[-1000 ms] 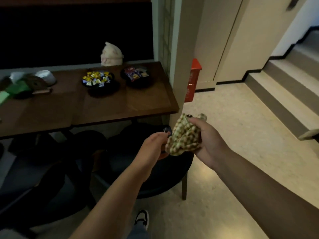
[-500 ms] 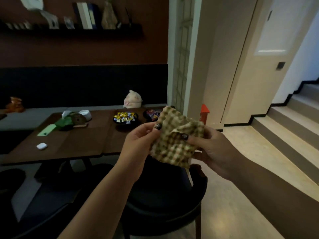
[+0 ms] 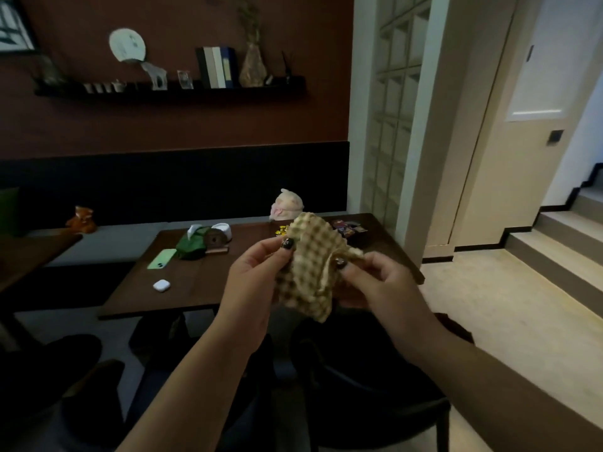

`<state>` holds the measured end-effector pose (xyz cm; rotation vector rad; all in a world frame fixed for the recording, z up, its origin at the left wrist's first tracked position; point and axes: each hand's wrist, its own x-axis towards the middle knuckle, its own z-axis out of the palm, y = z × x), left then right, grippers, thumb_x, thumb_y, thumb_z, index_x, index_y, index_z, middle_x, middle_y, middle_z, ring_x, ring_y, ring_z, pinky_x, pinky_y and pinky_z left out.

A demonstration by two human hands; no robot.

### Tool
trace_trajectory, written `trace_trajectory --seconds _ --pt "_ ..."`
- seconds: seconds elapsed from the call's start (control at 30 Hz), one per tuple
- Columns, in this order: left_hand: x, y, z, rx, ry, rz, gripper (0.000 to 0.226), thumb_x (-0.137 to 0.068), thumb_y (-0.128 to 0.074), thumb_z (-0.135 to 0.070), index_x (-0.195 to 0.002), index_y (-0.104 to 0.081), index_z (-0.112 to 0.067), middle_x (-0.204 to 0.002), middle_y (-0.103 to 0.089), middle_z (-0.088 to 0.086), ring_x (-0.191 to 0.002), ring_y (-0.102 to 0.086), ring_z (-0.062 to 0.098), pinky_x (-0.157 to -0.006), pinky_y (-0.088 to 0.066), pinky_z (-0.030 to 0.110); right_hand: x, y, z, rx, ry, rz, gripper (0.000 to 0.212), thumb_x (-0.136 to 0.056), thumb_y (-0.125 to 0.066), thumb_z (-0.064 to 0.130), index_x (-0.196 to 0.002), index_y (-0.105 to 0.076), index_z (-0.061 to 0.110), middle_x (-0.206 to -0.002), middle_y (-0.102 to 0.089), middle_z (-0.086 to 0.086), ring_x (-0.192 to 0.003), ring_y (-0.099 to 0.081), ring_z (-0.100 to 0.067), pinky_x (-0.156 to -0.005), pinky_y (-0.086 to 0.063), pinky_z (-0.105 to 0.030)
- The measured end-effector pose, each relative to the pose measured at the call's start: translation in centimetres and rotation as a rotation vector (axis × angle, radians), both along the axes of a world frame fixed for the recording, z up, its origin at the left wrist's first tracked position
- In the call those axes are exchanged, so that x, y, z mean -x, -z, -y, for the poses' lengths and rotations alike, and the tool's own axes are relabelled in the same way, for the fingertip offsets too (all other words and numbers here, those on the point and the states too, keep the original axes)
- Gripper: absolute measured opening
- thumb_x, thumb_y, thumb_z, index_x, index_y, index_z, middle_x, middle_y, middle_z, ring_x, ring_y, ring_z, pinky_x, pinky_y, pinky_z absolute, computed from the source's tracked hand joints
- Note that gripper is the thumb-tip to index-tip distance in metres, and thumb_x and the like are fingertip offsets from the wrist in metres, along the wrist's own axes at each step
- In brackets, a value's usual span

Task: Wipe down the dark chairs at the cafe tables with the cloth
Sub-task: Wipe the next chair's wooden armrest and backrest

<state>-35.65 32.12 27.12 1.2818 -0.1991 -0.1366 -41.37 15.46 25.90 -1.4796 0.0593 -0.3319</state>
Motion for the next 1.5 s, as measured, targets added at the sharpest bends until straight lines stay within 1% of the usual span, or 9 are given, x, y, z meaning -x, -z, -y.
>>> trace_trajectory --seconds 0.1,0.17,0.33,0.7,0.83,0.93,1.07,1.2,1.5 --pt "0.2 0.3 -4.1 -0.025 0.014 0.008 0.018 -0.094 -0.059 -0.013 -0.107 -0.07 -0.016 -0.104 -0.074 0.009 -0.091 -0.07 0.02 -0.068 -0.057 0.032 0.0 0.2 -6.5 -0.224 -0.133 -0.048 0.032 -0.074 -0.072 0.034 -0.098 -0.07 0.013 -0.099 -0.073 -0.008 -0.096 -0.069 -0.025 -0.086 -0.055 -0.04" --pt "0.2 0.5 -6.3 -0.038 0.008 0.023 0.017 -0.093 -0.06 -0.012 -0.105 -0.07 -0.019 -0.102 -0.075 0.006 -0.089 -0.071 0.016 -0.067 -0.055 0.03 -0.1 0.1 -9.3 -0.342 -0.173 -0.056 0.046 -0.067 -0.072 0.038 -0.104 -0.068 0.011 -0.102 -0.073 -0.01 -0.097 -0.069 -0.024 -0.085 -0.055 -0.038" --pt "-0.6 0.4 -9.4 -0.062 0.018 0.04 0.026 -0.095 -0.053 -0.002 -0.103 -0.069 -0.022 -0.102 -0.075 0.002 -0.091 -0.071 0.017 -0.071 -0.056 0.034 -1.4 0.4 -11.7 -0.298 -0.019 -0.1 0.012 -0.088 -0.065 0.014 -0.098 -0.071 0.012 -0.096 -0.074 -0.007 -0.093 -0.071 -0.023 -0.085 -0.055 -0.041" --pt "-2.8 0.0 -11.9 -0.071 -0.189 -0.183 0.036 -0.091 -0.043 0.001 -0.107 -0.071 -0.014 -0.108 -0.072 0.011 -0.103 -0.065 0.027 -0.094 -0.048 0.046 -1.5 -0.6 -4.9 -0.075 0.056 -0.061 0.026 -0.085 -0.062 -0.005 -0.094 -0.071 0.018 -0.095 -0.075 -0.002 -0.09 -0.071 -0.016 -0.074 -0.053 -0.026" --pt "-1.6 0.6 -11.2 -0.084 -0.193 -0.207 0.017 -0.089 -0.06 -0.016 -0.1 -0.073 -0.013 -0.093 -0.075 0.006 -0.091 -0.067 0.025 -0.075 -0.051 0.039 -0.9 -1.1 -3.7 -0.096 -0.011 -0.089 0.026 -0.085 -0.059 -0.007 -0.098 -0.071 0.012 -0.099 -0.074 -0.008 -0.091 -0.07 -0.02 -0.08 -0.052 -0.035" --pt "-0.7 1.1 -10.1 -0.213 -0.244 -0.089 0.017 -0.083 -0.075 -0.027 -0.093 -0.072 -0.015 -0.092 -0.075 0.002 -0.087 -0.069 0.017 -0.078 -0.053 0.036 -0.4 -0.9 -3.2 -0.12 -0.056 -0.136 0.022 -0.082 -0.063 -0.003 -0.099 -0.071 0.008 -0.099 -0.074 -0.009 -0.09 -0.071 -0.021 -0.078 -0.052 -0.035" --pt "0.0 1.0 -8.8 -0.224 -0.274 -0.022 0.012 -0.087 -0.069 -0.029 -0.091 -0.071 -0.018 -0.086 -0.075 -0.005 -0.084 -0.068 0.011 -0.076 -0.052 0.031 0.5 -0.5 -2.7 -0.238 -0.079 -0.219 0.016 -0.082 -0.066 0.011 -0.096 -0.072 0.005 -0.096 -0.074 -0.009 -0.085 -0.072 -0.017 -0.063 -0.055 -0.025" --pt "0.7 0.5 -8.2 -0.213 -0.289 0.102 0.009 -0.088 -0.068 -0.025 -0.086 -0.074 -0.018 -0.082 -0.075 -0.011 -0.075 -0.066 0.0 -0.068 -0.048 0.021 1.5 -0.1 -1.5 -0.27 0.006 -0.205 0.016 -0.087 -0.062 0.008 -0.099 -0.07 0.004 -0.098 -0.074 -0.009 -0.086 -0.072 -0.017 -0.072 -0.052 -0.031" --pt "1.2 -0.3 -8.3 -0.133 -0.297 0.131 0.01 -0.092 -0.064 -0.019 -0.091 -0.072 -0.013 -0.084 -0.074 -0.002 -0.083 -0.066 0.014 -0.075 -0.054 0.033 3.7 -1.0 1.0 -0.343 0.053 -0.072 0.024 -0.063 -0.066 0.006 -0.087 -0.065 0.007 -0.086 -0.074 -0.005 -0.077 -0.071 -0.015 -0.062 -0.053 -0.027"
